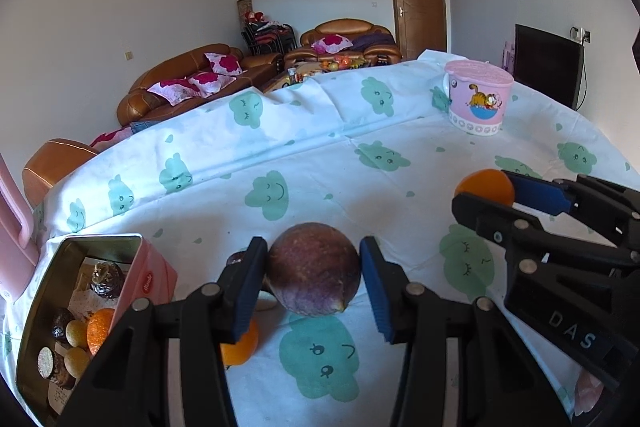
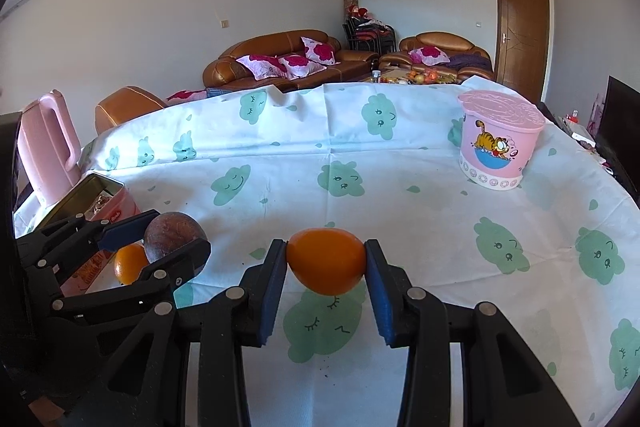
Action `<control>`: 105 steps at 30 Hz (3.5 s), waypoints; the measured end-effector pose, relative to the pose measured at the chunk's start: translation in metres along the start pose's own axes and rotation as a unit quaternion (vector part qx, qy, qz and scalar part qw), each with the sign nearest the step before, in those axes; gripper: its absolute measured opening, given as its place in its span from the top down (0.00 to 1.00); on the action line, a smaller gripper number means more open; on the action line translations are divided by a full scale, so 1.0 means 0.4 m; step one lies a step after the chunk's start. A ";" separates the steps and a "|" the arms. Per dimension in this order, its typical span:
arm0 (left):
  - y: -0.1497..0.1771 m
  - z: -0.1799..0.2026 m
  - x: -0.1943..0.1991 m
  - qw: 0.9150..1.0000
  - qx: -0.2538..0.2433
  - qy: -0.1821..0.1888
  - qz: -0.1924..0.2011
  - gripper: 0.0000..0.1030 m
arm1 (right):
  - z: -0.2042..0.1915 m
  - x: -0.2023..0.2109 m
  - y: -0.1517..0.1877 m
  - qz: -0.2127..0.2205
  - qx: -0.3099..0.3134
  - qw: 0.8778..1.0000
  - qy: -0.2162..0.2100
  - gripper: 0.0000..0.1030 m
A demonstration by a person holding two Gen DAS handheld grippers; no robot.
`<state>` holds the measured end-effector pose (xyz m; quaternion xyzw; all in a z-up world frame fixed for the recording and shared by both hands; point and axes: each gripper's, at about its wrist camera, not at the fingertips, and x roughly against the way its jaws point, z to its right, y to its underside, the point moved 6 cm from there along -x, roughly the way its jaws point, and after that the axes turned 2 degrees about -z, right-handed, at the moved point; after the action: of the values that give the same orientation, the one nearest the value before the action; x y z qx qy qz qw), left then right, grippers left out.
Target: Organize fruits
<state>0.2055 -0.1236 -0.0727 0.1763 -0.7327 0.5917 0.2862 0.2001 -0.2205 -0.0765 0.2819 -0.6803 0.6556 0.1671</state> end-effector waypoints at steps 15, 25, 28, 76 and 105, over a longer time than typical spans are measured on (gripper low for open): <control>-0.010 -0.011 0.063 0.998 0.005 -0.026 0.059 0.52 | -0.012 0.048 -0.011 0.050 0.009 0.999 -0.012 0.60; -0.009 -0.026 0.087 0.996 0.022 -0.027 0.083 0.52 | -0.018 0.081 -0.014 0.081 0.013 0.997 -0.012 0.60; -0.009 -0.027 0.094 0.995 0.024 -0.028 0.088 0.52 | -0.020 0.092 -0.015 0.092 0.016 0.996 -0.011 0.60; 0.006 -0.057 0.180 0.985 0.051 -0.047 0.157 0.52 | -0.044 0.174 -0.006 0.172 0.042 0.984 -0.010 0.60; 0.068 -0.150 0.222 0.986 0.086 -0.059 0.126 0.52 | -0.131 0.173 -0.002 0.151 0.065 0.985 -0.050 0.60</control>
<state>0.1332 -0.0519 -0.0296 0.1413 -0.7110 0.6726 0.1489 0.1389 -0.1804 -0.0301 0.2184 -0.6786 0.7012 0.0131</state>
